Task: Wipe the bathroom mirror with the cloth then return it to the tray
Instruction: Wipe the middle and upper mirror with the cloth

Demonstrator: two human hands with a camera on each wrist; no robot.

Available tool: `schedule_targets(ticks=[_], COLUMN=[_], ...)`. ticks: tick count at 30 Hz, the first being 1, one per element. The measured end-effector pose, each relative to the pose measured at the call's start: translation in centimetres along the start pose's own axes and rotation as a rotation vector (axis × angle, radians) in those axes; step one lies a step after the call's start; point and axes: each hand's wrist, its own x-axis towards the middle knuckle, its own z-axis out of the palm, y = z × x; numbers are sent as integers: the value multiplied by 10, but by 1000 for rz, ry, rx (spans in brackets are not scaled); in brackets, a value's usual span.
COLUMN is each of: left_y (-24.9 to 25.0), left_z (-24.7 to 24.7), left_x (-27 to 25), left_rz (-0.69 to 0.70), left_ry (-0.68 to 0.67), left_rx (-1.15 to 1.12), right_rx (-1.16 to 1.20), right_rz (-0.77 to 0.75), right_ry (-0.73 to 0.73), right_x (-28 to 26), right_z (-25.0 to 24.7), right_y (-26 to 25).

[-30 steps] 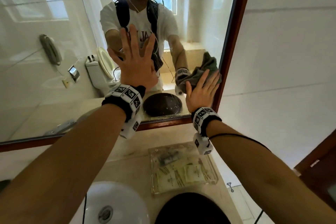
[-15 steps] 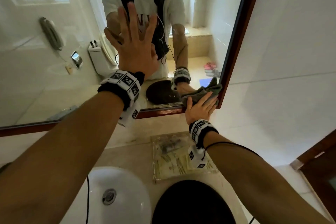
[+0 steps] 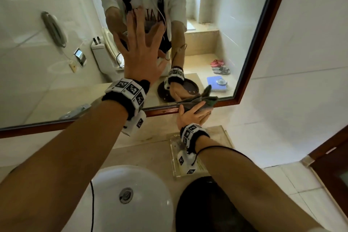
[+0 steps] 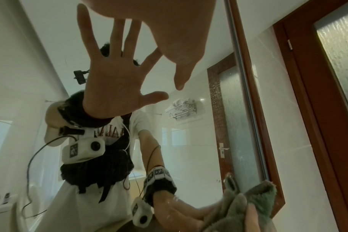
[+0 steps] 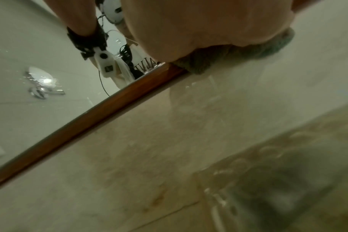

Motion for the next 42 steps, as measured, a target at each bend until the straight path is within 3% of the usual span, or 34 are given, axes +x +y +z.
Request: schedule_targets(ticks=[4,8,14,17,21,26,31,38,42], left_y=[-35,-48,-25,-14,-12,-17,-23,-22,-20], left_z=[8,20,33,40,43,43,43,41,40], left_x=[-23,-38,-39,-43,-44,-46,-48,-48,-48], left_rz=[5,-1,-44,-62,-65,-45,-27,-30,-47], left_ry=[-58,-87,-106,-112,-94,-87,-88,-123,-128], left_rx=[28,41,9,14,18,20,34,32,32], right_rx=[37,26,225,369,464,425,310,314,356], right_rz=[-4,-123,43,102,118,-58,-207,-180,-107], right_ry=[-13,-19,8,106,97,33,80,-69,-77], right_x=[-27,-29,37,75,77,25,-18,7,44], right_z=[11,19,-14,-39,-49,-22,6,-6,-29], right_y=[-30,-18,-1,3,-6,-31,-50,-15,10])
